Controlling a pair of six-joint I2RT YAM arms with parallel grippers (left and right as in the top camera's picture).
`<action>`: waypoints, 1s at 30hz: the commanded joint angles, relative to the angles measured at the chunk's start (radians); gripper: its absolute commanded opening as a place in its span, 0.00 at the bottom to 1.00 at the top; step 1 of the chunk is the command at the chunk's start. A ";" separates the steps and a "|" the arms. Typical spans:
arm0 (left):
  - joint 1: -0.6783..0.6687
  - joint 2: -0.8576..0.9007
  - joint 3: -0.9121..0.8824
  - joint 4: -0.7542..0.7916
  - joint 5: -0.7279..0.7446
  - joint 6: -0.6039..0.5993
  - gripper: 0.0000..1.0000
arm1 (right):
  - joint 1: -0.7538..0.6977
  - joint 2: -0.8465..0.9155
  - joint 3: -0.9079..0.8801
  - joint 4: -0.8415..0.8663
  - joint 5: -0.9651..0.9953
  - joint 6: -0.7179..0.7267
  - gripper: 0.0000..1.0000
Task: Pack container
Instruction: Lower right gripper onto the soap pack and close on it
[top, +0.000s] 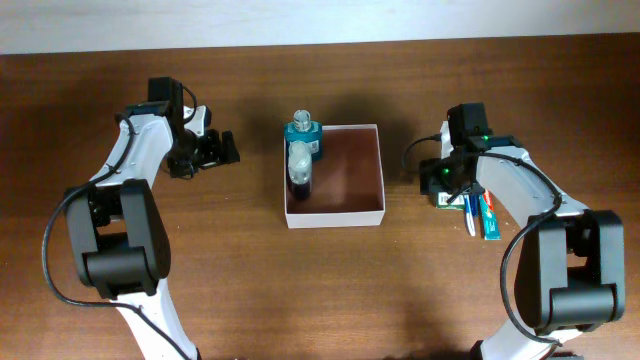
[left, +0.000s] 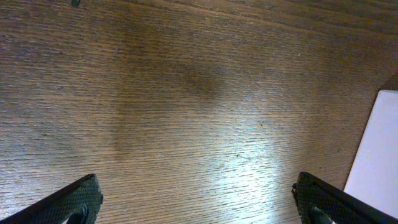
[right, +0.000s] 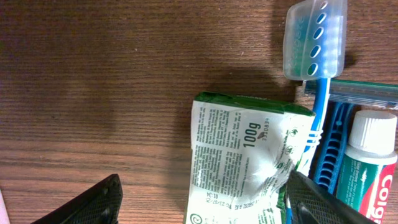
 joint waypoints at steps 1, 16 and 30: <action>0.002 -0.004 -0.003 0.002 -0.003 0.012 0.99 | -0.001 0.012 0.005 0.000 0.016 -0.011 0.78; 0.002 -0.004 -0.003 0.002 -0.003 0.012 0.99 | -0.001 0.025 0.002 -0.023 -0.063 -0.011 0.78; 0.002 -0.004 -0.003 0.002 -0.003 0.012 0.99 | -0.001 0.025 0.002 -0.023 -0.140 -0.011 0.79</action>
